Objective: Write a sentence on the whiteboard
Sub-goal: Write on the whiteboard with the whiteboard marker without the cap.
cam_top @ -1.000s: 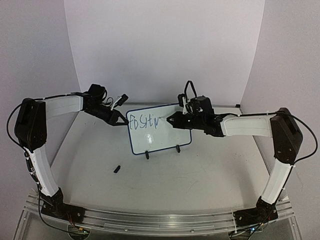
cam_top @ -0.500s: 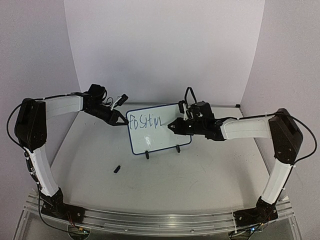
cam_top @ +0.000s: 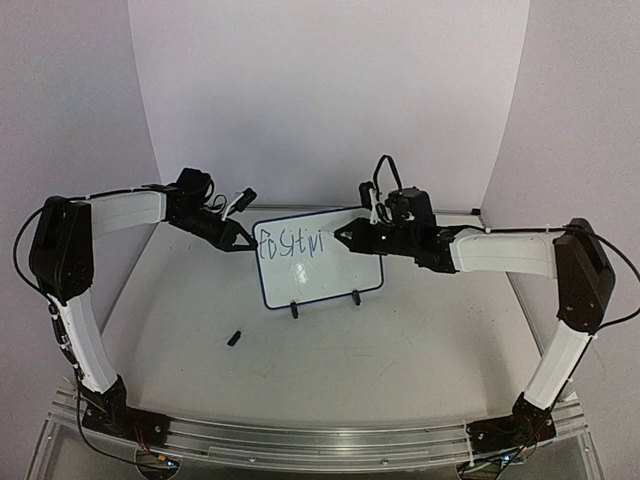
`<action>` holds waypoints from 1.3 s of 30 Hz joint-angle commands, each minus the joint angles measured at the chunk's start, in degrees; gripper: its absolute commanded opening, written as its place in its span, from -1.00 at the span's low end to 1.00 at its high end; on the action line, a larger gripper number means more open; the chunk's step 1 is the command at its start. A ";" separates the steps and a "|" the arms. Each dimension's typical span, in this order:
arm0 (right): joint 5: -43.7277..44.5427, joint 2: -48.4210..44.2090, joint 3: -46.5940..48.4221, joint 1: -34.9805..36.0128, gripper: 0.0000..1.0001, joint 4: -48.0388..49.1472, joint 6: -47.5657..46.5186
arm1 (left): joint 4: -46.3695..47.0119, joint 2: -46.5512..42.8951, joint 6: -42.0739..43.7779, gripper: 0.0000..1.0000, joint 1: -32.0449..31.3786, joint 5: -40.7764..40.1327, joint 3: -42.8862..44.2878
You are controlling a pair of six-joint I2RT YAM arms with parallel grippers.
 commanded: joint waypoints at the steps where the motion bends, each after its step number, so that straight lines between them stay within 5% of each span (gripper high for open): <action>1: 2.12 0.66 4.12 0.14 -1.00 0.62 -1.23 | 0.02 -1.64 2.71 -1.00 -0.44 -2.02 1.47; 22: 5.16 5.07 6.18 0.13 -1.00 0.01 -0.31 | -0.07 -1.54 2.68 -1.00 -0.44 -2.03 1.50; 39: 3.14 -1.26 -1.49 0.12 -1.00 2.99 -0.88 | -0.17 -1.56 2.69 -1.00 -0.51 -2.00 1.53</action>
